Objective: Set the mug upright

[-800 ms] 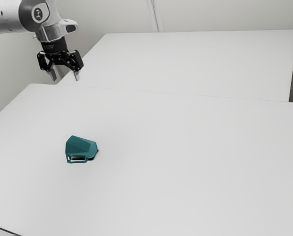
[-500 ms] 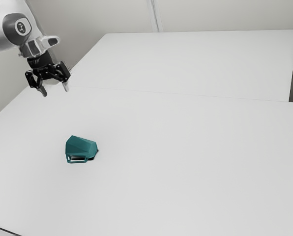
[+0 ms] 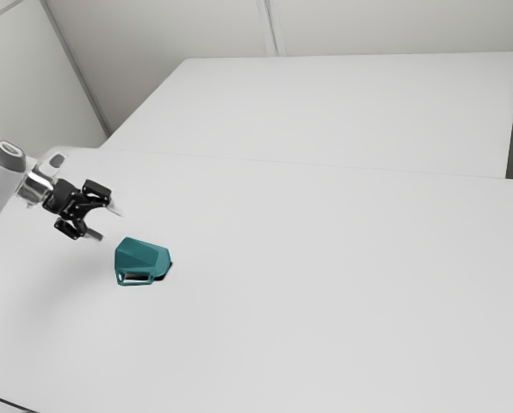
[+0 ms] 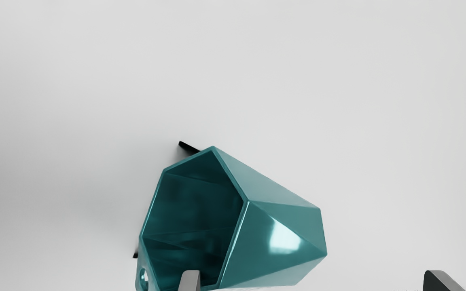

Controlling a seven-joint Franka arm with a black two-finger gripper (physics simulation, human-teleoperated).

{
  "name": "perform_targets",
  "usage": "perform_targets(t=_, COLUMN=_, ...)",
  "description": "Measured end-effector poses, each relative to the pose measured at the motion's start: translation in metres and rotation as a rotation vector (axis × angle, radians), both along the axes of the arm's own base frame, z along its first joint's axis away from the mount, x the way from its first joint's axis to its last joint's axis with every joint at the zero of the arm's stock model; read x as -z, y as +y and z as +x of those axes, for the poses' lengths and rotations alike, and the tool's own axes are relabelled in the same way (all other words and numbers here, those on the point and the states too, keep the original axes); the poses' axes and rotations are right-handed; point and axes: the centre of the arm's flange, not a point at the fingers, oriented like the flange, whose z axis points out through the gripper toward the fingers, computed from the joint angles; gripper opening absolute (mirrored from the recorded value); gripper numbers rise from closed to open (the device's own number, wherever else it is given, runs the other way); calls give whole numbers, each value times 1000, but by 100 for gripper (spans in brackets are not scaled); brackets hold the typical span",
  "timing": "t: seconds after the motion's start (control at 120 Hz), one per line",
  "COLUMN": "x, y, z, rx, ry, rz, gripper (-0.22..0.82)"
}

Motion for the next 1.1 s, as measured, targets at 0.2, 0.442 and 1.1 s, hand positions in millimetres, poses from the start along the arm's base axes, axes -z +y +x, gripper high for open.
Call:
perform_targets(t=0.2, x=24, y=15, z=-4, rx=72, ry=-166, rz=-54, gripper=60)
perform_targets(t=0.442, x=47, y=13, z=1, rx=159, ry=-296, rz=-74, gripper=60)
perform_targets(t=1.1, x=86, y=1, z=-1, rx=129, ry=-209, rz=-204, gripper=60)
